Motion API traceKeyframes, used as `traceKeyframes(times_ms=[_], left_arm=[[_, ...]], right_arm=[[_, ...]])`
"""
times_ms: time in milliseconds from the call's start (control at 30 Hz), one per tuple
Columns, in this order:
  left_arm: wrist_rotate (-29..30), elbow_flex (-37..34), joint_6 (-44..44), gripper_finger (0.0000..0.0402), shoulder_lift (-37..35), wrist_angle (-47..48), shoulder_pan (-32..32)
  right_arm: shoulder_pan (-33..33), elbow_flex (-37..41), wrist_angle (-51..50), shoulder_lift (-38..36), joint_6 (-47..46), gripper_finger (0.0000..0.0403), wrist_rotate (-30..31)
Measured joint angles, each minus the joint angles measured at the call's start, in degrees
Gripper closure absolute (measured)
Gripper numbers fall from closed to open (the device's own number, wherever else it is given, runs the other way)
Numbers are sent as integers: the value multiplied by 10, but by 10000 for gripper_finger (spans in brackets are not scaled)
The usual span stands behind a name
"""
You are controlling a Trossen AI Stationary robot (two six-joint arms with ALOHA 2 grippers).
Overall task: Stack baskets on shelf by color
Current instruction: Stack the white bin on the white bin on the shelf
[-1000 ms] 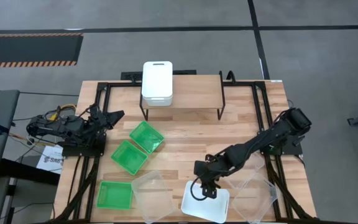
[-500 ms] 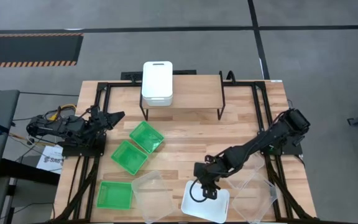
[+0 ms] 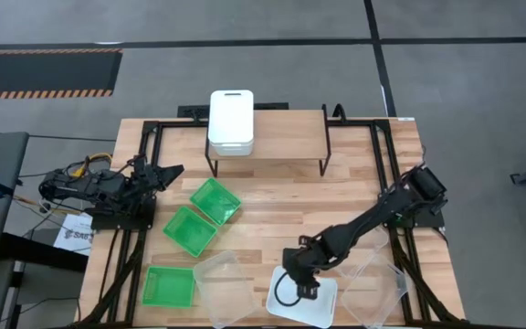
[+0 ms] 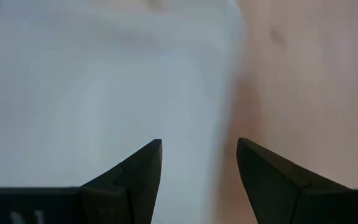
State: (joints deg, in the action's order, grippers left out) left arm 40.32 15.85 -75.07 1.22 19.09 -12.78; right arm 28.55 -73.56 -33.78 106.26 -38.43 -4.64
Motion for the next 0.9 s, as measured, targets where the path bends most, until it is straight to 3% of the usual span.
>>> traceKeyframes(times_ms=[167,267,567,900], left_arm=[[-10,0,0,216,2,10,0],[-10,0,-1,216,3,10,0],[-10,0,-2,216,3,12,0],[-16,0,-2,216,2,12,0]], right_arm=[[-1,0,-22,28,-32,177,2],[0,0,-21,39,-36,202,1],[-20,0,-19,47,-91,388,-2],[-92,-15,-49,-20,-152,398,33]])
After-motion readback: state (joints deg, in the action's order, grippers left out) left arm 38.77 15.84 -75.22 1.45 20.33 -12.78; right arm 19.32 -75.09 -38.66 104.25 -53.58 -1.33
